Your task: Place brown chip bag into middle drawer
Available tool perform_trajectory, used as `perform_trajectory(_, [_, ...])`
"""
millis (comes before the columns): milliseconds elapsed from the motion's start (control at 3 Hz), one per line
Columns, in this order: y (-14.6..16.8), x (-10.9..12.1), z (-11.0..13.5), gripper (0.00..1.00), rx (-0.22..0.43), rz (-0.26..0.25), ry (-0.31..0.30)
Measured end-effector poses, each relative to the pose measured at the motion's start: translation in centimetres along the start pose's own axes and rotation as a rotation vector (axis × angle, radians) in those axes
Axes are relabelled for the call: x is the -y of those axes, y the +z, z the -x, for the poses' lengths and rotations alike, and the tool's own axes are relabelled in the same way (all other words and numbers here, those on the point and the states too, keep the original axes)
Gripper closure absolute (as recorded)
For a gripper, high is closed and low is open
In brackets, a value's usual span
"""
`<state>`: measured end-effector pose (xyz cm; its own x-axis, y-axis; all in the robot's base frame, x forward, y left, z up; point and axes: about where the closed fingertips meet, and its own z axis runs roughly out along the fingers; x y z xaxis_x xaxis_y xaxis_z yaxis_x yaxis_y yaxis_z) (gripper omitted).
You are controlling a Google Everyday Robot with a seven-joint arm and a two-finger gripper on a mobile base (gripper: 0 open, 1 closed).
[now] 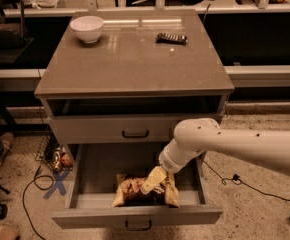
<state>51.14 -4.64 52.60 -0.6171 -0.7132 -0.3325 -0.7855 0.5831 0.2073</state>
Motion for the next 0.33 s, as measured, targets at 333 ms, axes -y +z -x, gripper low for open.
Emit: perform_trajectory(333, [-4.54,2.78,-4.62,0.00,0.000,-0.060,0.052])
